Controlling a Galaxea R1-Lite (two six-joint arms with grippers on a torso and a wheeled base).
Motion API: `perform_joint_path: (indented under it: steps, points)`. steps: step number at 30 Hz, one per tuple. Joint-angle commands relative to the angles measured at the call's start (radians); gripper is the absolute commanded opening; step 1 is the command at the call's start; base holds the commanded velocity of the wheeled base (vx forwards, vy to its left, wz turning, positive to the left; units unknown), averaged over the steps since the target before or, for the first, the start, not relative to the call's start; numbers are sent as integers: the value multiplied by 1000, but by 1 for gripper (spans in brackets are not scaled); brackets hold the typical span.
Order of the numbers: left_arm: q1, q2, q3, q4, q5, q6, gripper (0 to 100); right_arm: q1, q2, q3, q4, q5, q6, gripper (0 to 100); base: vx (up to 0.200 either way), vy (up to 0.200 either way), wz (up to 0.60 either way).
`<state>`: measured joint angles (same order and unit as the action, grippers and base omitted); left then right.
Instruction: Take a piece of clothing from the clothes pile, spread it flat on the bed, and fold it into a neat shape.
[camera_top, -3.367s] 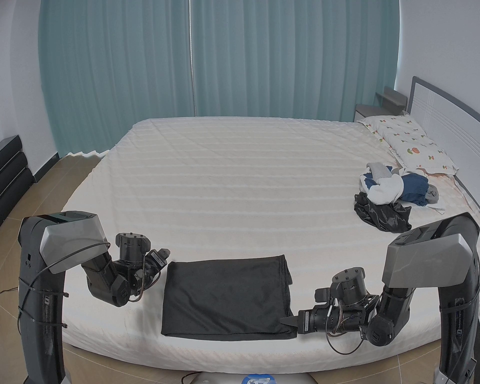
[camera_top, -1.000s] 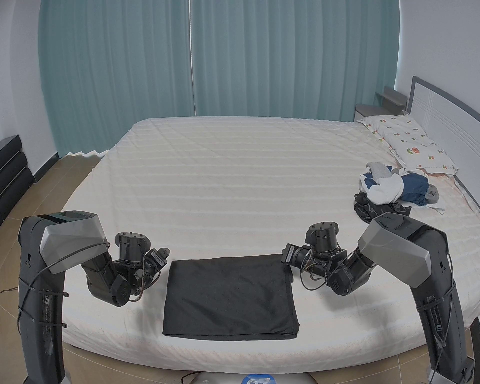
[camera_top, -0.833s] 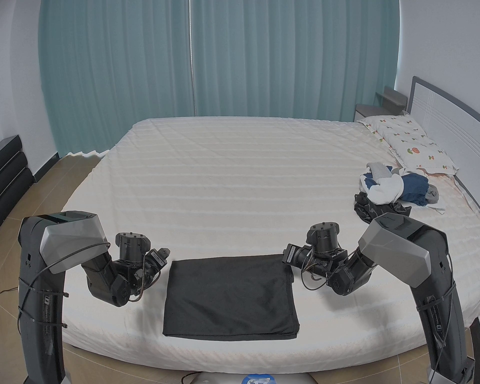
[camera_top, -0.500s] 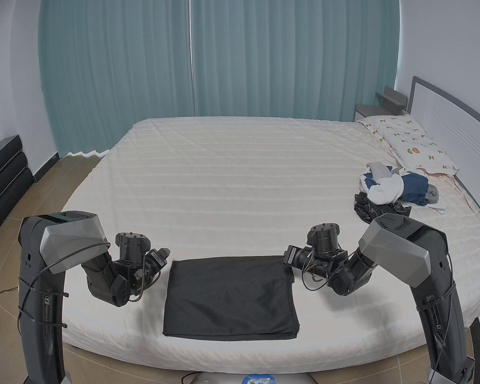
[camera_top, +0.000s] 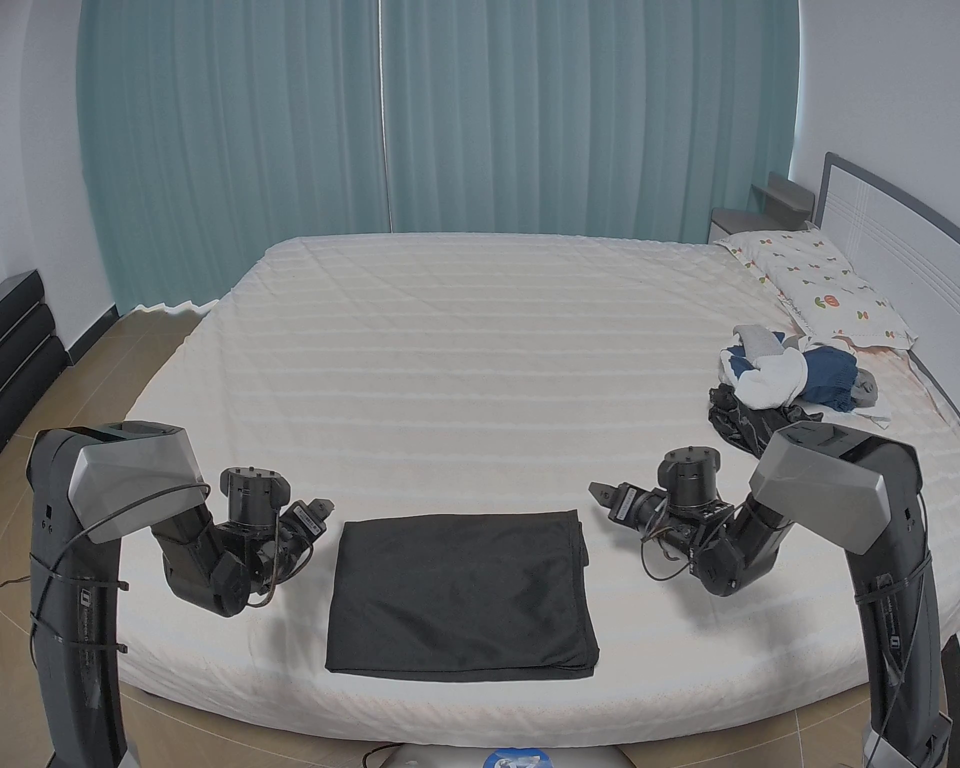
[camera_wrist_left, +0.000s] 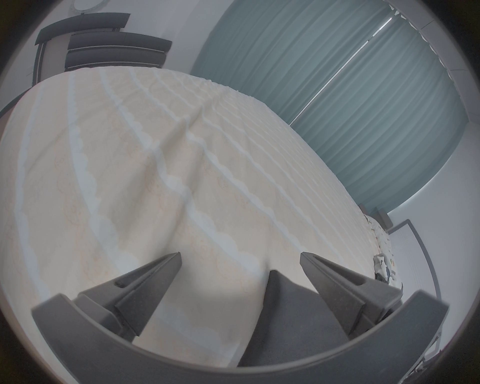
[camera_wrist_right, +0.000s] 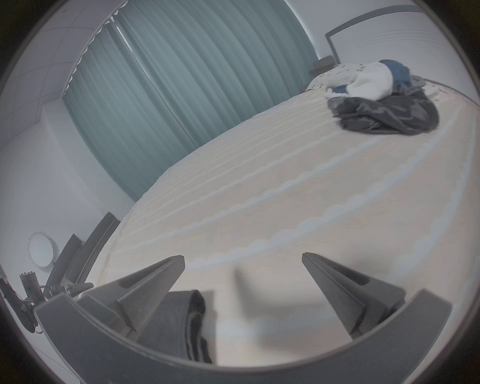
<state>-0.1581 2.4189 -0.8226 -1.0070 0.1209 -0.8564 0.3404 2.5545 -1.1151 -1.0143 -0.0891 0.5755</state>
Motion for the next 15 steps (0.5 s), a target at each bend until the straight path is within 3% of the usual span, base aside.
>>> perform_joint_path:
  steps: [1, 6, 9, 15]
  points:
    - [57, -121, 43, -21, -17, 16, 100, -106, -212, 354, -213, -3, -2, 100, 0, 0, 0]
    - [61, -225, 80, -21, -17, 31, 100, -159, -321, 574, -399, -4, -20, 100, 0, 0, 0]
    - [61, -374, 189, -41, -17, 92, 100, -201, -419, 764, -546, -6, -74, 100, 0, 0, 0]
    - [60, -601, 362, -114, -17, 129, 100, -221, -651, 926, -547, 3, -105, 100, 0, 0, 0]
